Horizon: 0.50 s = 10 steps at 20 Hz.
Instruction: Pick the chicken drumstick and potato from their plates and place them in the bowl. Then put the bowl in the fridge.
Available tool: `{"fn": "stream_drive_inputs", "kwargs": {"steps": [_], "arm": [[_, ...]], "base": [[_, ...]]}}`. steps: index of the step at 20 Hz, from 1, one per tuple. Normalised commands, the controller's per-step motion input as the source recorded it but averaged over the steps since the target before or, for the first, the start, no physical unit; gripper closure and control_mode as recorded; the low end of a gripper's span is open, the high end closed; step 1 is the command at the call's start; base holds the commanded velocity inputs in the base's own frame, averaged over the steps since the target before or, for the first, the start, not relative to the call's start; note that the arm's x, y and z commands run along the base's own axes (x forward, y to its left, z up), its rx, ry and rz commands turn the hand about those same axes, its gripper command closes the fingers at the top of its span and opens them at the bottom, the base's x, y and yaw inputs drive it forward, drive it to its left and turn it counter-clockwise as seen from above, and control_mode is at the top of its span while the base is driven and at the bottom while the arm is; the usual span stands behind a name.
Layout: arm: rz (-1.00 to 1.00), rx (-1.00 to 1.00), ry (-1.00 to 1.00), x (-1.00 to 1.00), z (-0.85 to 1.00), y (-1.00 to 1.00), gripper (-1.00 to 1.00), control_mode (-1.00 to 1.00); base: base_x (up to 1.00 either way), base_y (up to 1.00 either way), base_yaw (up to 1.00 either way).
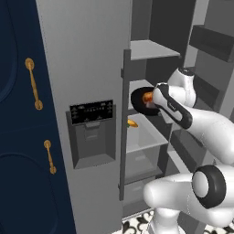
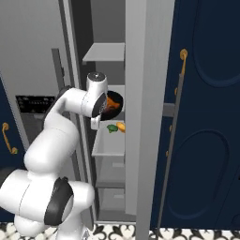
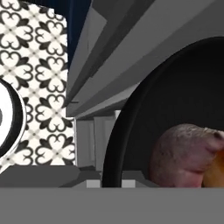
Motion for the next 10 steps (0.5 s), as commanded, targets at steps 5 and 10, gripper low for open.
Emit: {"fn": "stream_drive_inputs", "kwargs": {"steps": [5, 10], "arm": [[0.00, 0.04, -0.11, 0.40, -0.13, 0.00, 1.00, -1.00], [0.00, 0.05, -0.06, 0.67, 0.00, 0.00, 1.00, -1.00]], "base": [[0.00, 0.00, 0.00], [0.00, 0.00, 0.00]]}}
